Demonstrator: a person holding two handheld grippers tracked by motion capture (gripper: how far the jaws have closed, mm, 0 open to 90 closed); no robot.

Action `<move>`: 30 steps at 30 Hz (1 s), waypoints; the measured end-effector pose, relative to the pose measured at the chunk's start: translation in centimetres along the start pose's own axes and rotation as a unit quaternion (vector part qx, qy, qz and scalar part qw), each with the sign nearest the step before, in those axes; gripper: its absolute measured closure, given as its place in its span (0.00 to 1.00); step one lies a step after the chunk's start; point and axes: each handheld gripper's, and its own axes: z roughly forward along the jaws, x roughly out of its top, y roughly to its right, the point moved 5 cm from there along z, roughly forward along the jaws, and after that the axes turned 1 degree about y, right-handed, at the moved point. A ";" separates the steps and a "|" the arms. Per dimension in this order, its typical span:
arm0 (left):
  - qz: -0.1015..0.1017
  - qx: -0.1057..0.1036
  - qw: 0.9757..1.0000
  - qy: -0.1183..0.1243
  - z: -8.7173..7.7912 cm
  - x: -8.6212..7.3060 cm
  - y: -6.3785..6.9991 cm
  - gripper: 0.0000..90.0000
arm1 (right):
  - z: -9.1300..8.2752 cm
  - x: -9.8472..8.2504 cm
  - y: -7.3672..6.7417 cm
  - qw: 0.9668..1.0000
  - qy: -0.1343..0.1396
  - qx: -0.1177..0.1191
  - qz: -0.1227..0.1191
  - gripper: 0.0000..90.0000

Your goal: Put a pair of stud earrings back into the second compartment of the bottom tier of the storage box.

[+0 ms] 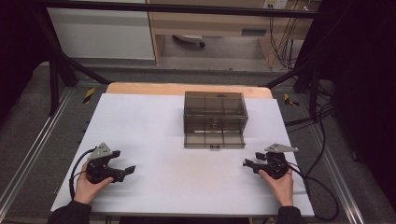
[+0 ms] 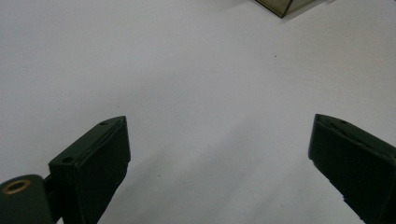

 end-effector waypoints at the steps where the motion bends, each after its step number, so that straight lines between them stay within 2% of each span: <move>1: 0.000 -0.001 1.000 -0.001 0.0 0.0 0.0 0.06 | 0.0 0.0 0.0 1.000 -0.002 -0.002 -0.002 0.48; 4: 0.001 -0.001 1.000 -0.001 0.0 0.0 0.0 0.06 | 0.0 -0.1 0.0 1.000 -0.006 -0.002 0.003 0.50; 6: 0.001 0.000 1.000 -0.001 0.0 0.0 0.0 0.06 | 0.1 -0.2 -0.1 1.000 -0.008 -0.004 -0.003 0.56; 18: 0.001 0.001 1.000 -0.001 0.0 -0.1 0.0 0.06 | 0.5 -0.5 -0.2 1.000 -0.026 0.000 -0.010 0.71; 30: 0.002 0.002 1.000 -0.001 0.0 -0.1 0.0 0.07 | 0.6 -0.5 0.0 1.000 -0.027 -0.007 -0.011 0.81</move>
